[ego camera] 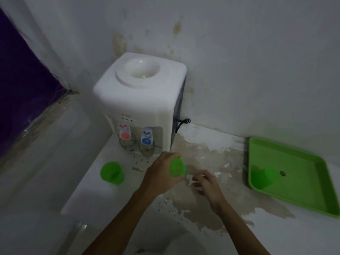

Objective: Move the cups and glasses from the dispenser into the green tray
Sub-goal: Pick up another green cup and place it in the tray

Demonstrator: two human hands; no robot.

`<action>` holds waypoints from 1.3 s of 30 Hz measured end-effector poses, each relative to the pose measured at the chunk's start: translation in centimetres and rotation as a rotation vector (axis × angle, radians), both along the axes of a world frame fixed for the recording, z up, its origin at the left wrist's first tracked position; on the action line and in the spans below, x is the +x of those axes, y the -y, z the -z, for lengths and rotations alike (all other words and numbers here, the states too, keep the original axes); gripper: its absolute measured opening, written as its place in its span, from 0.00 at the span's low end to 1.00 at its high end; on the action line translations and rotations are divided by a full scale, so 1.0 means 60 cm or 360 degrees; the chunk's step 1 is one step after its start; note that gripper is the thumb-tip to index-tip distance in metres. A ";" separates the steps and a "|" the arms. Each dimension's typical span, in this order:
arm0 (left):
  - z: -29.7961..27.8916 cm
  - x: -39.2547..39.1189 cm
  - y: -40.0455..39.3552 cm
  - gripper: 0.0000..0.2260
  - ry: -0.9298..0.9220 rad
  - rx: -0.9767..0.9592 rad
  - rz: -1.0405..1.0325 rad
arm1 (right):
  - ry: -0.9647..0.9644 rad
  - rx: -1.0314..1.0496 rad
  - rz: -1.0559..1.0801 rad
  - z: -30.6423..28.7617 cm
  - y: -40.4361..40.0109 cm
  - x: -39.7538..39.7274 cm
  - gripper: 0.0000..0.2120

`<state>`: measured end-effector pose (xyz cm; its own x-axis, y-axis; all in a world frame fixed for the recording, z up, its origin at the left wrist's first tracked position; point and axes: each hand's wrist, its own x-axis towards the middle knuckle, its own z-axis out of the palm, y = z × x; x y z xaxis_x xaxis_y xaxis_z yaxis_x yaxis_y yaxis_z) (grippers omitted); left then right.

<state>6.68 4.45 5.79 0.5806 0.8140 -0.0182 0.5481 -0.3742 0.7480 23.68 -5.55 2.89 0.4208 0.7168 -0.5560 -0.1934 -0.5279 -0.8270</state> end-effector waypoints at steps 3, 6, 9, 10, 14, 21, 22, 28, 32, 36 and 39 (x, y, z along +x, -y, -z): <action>-0.024 0.062 0.026 0.30 0.0143 0.0065 0.0111 | -0.0398 -0.0093 0.0108 -0.011 0.025 0.029 0.16; -0.035 0.119 0.060 0.29 0.0266 0.0075 0.0215 | -0.0854 -0.0015 0.0300 -0.019 0.052 0.067 0.25; -0.038 0.175 0.100 0.29 0.0339 0.0042 0.0308 | -0.1073 0.0114 0.0517 -0.025 0.088 0.118 0.24; -0.036 0.190 0.111 0.29 0.0346 0.0028 0.0338 | -0.1094 0.0142 0.0549 -0.026 0.100 0.133 0.23; -0.024 0.252 0.154 0.28 0.0338 -0.0021 0.0481 | -0.0957 0.0153 0.0668 -0.028 0.157 0.199 0.19; 0.017 0.354 0.215 0.24 0.0188 -0.0189 0.0637 | -0.0310 0.0000 0.0806 -0.006 0.267 0.305 0.21; 0.023 0.360 0.217 0.23 0.0170 -0.0227 0.0630 | -0.0204 -0.0021 0.0830 -0.003 0.276 0.313 0.22; 0.060 0.449 0.244 0.19 0.0065 -0.0356 0.0519 | 0.0498 0.0025 0.0881 0.008 0.338 0.413 0.20; 0.079 0.498 0.238 0.19 0.0001 -0.0393 0.0349 | 0.0854 0.0080 0.0734 0.011 0.330 0.478 0.26; 0.093 0.533 0.228 0.19 -0.0014 -0.0367 0.0277 | 0.1131 0.0088 0.0584 0.020 0.304 0.524 0.32; 0.102 0.549 0.218 0.19 -0.0071 -0.0382 0.0274 | 0.1233 0.0027 0.0454 0.042 0.285 0.545 0.34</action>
<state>39.65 -8.62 -0.31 0.7039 0.6730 -0.2271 0.5265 -0.2798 0.8028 56.41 -22.64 0.37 0.8475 0.5302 -0.0234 0.3105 -0.5311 -0.7883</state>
